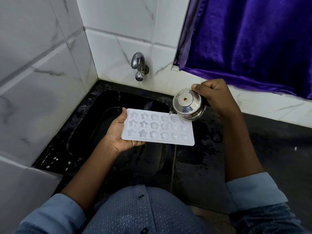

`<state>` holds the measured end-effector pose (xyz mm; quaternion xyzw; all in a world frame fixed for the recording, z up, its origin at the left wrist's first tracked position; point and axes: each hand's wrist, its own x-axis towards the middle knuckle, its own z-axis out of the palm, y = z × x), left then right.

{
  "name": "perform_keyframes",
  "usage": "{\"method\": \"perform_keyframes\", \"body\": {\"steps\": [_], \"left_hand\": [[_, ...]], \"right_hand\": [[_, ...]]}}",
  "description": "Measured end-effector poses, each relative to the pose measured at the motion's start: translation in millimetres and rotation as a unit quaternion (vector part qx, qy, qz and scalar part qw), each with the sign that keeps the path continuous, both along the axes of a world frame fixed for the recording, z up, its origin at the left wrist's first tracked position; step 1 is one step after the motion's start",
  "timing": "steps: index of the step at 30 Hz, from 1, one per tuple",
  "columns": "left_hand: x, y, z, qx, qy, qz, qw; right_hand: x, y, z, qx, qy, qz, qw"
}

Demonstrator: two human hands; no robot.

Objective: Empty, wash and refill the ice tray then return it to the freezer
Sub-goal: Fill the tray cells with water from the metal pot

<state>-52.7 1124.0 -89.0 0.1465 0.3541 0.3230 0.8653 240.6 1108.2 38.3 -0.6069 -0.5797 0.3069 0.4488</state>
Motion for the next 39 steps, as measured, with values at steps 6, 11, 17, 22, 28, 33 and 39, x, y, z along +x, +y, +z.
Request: {"method": "perform_keyframes", "body": {"steps": [6, 11, 17, 22, 28, 33, 39], "left_hand": [[-1.0, 0.6, -0.9, 0.002, 0.0, 0.004, 1.0], [-1.5, 1.1, -2.5, 0.007, 0.005, 0.004, 1.0], [-1.9, 2.0, -4.6, 0.009, 0.002, 0.004, 1.0], [-6.5, 3.3, -5.0, 0.011, -0.01, 0.009, 1.0], [-14.3, 5.2, -7.1, 0.008, -0.032, 0.015, 0.999], [-15.1, 3.7, -7.5, 0.006, -0.036, 0.019, 0.999], [-14.0, 2.7, -5.9, 0.01, -0.012, 0.021, 1.0]], "right_hand": [[-0.6, -0.2, 1.6, 0.002, -0.002, 0.003, 1.0], [0.1, -0.2, 0.5, 0.006, -0.002, 0.002, 1.0], [3.3, -0.3, 0.1, 0.007, -0.002, -0.002, 1.0], [10.9, -2.9, -0.4, 0.005, -0.006, -0.008, 1.0], [16.3, -7.3, 1.4, 0.005, -0.007, -0.017, 1.0], [16.3, -8.6, 0.7, -0.006, -0.007, -0.017, 1.0], [19.0, -9.0, -2.1, 0.002, -0.012, -0.016, 1.0]]}}
